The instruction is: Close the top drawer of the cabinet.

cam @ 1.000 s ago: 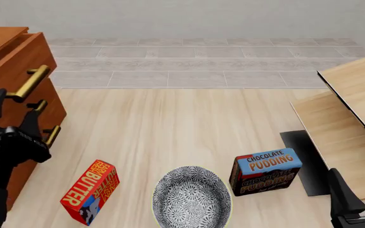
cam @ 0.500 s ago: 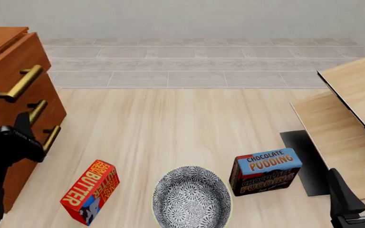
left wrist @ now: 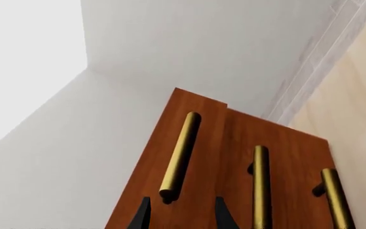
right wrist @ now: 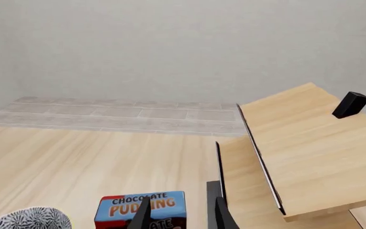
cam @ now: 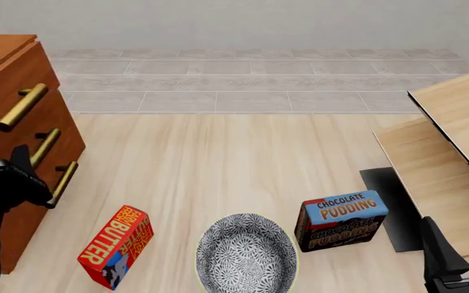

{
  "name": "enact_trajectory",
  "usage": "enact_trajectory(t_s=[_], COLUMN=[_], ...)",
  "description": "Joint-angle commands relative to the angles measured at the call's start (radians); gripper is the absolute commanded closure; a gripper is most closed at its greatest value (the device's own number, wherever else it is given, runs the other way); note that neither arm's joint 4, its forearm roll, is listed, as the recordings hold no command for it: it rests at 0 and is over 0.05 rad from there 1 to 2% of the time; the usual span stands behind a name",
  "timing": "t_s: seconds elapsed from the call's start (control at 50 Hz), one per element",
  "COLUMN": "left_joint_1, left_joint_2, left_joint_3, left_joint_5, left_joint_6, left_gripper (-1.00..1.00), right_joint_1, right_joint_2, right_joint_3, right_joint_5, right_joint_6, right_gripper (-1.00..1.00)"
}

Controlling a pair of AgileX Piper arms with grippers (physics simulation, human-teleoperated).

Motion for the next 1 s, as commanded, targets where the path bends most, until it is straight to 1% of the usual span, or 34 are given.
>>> enact_trajectory(t_s=[0.02, 0.24, 0.76, 0.88, 0.92, 0.94, 0.96, 1.0], left_joint_1=[0.048, 0.073, 0.180, 0.202, 0.212, 0.211, 0.212, 0.221], left_joint_2=[0.021, 0.029, 0.098, 0.099, 0.099, 0.097, 0.096, 0.102], left_joint_3=[0.007, -0.002, -0.047, -0.041, -0.028, -0.011, 0.009, 0.029], left_joint_5=[0.000, 0.000, 0.000, 0.000, 0.000, 0.000, 0.000, 0.000], left_joint_6=[-0.003, -0.006, -0.012, -0.019, -0.037, -0.071, -0.133, -0.200], left_gripper=[-1.00, -1.00, -1.00, -1.00, -1.00, -1.00, -1.00, -1.00], right_joint_1=[0.002, 0.002, 0.010, 0.010, 0.008, 0.008, 0.007, 0.004], right_joint_2=[0.000, 0.000, 0.000, 0.000, 0.000, 0.000, 0.000, 0.000], right_joint_3=[0.001, 0.000, -0.002, -0.001, 0.000, 0.000, 0.001, 0.001], right_joint_5=[0.000, -0.002, -0.001, -0.002, -0.002, -0.002, -0.001, 0.000], right_joint_6=[-0.001, -0.002, -0.003, -0.004, -0.003, -0.003, -0.002, 0.000], right_gripper=[-1.00, -1.00, -1.00, -1.00, -1.00, -1.00, -1.00, -1.00])
